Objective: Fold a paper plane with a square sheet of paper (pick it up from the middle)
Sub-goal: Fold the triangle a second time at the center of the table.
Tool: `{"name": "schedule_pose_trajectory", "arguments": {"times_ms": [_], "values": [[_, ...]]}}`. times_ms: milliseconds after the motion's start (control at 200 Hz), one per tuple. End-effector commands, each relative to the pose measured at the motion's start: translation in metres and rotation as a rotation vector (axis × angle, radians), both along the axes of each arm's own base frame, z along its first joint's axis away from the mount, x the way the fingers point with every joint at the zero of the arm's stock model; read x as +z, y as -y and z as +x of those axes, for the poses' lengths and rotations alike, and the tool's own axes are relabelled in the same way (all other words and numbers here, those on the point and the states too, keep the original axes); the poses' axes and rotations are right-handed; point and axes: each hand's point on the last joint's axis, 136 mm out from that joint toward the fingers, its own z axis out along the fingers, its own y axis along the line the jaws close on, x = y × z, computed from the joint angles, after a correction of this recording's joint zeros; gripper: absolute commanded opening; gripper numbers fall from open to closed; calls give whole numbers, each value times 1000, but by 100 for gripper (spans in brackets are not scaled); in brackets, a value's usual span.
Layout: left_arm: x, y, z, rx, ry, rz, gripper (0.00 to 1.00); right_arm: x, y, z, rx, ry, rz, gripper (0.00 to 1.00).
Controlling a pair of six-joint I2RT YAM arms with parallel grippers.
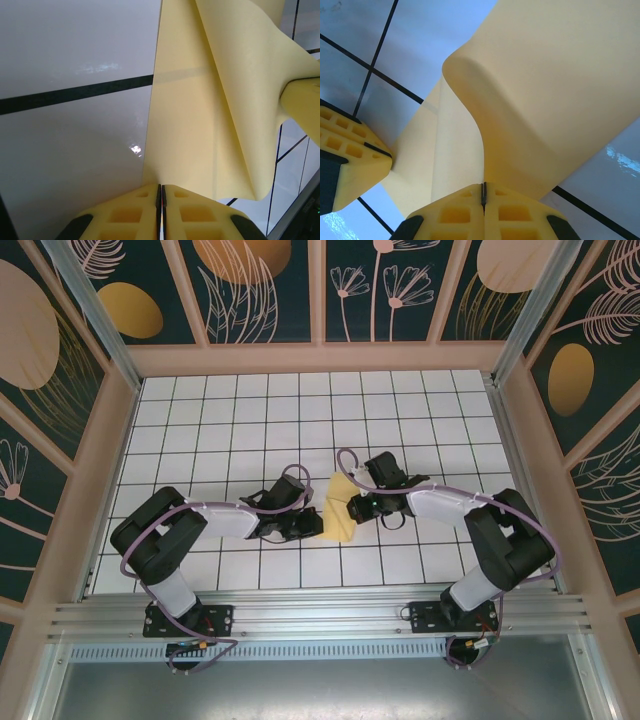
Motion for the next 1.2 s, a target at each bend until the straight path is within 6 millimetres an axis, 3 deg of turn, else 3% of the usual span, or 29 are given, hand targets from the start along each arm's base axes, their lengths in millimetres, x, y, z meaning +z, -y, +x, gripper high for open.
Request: {"name": "schedule_pose_trajectory", "arguments": {"times_ms": [0,270,595,1196], "values": [[-4,1,-1,-14,-14,13,12,-6,-1,-3,-1,-15,-9,6],[-1,3,1,-15,-8,4,12,-4,-12,-8,44,-29,36,6],[-3,2,0,-16,-11,9,12,-19,-4,-3,5,-47,-31,6],[-4,1,0,-21,-9,22,12,-18,-7,4,17,-45,-42,7]]}}
